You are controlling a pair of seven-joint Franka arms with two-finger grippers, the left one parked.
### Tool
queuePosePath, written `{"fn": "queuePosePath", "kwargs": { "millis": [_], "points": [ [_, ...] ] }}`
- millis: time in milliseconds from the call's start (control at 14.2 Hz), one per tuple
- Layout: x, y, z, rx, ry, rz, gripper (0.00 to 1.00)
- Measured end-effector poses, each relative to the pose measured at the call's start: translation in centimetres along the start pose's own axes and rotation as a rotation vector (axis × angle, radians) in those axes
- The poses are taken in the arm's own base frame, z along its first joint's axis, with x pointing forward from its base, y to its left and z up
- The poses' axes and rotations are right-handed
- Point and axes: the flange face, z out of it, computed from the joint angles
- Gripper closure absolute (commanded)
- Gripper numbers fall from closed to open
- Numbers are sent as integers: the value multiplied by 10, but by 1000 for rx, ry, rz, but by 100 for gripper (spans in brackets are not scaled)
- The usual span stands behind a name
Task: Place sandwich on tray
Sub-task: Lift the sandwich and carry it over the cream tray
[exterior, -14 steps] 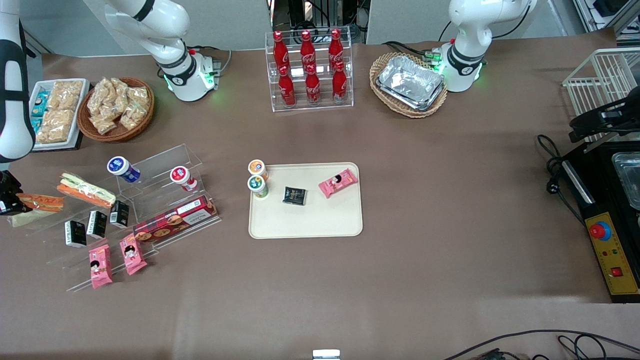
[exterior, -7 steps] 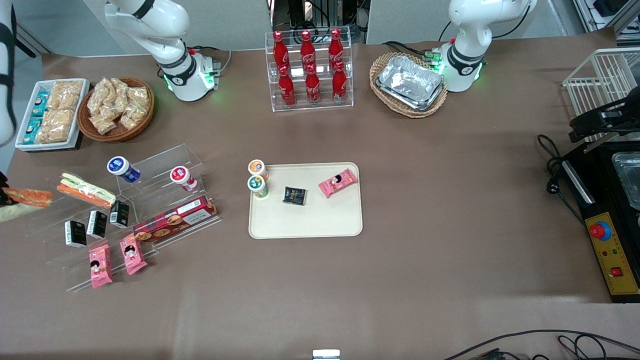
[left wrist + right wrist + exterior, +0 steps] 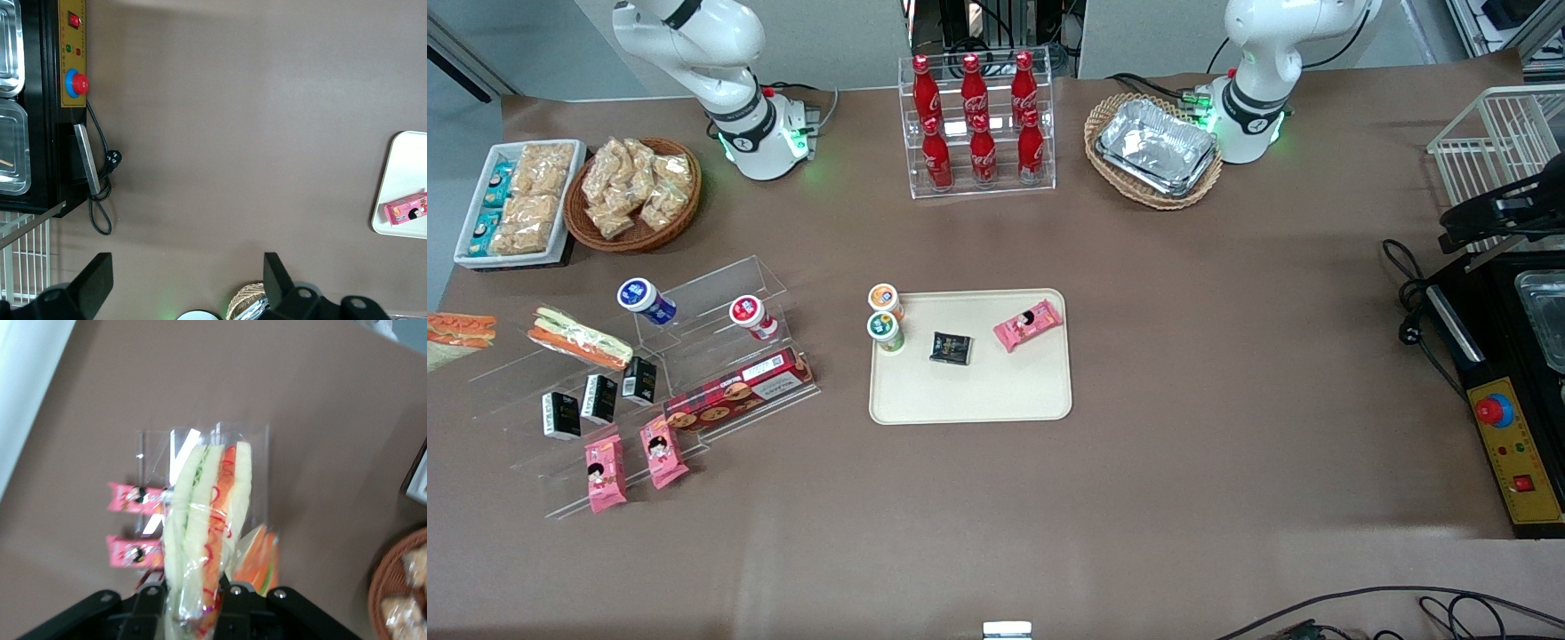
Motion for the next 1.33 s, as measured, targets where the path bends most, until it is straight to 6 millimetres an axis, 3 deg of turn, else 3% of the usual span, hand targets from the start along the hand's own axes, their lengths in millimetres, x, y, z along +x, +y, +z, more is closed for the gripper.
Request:
{"fn": "queuePosePath", "kwargs": {
  "millis": [281, 421, 632, 982, 1333],
  "points": [
    [-55, -57, -39, 13, -31, 35, 100],
    [-85, -81, -44, 14, -49, 71, 100],
    [-147, -123, -44, 11, -68, 84, 100],
    [-238, -173, -30, -17, -85, 110, 100],
    [-318, -219, 7, -17, -70, 174, 100]
  ]
}}
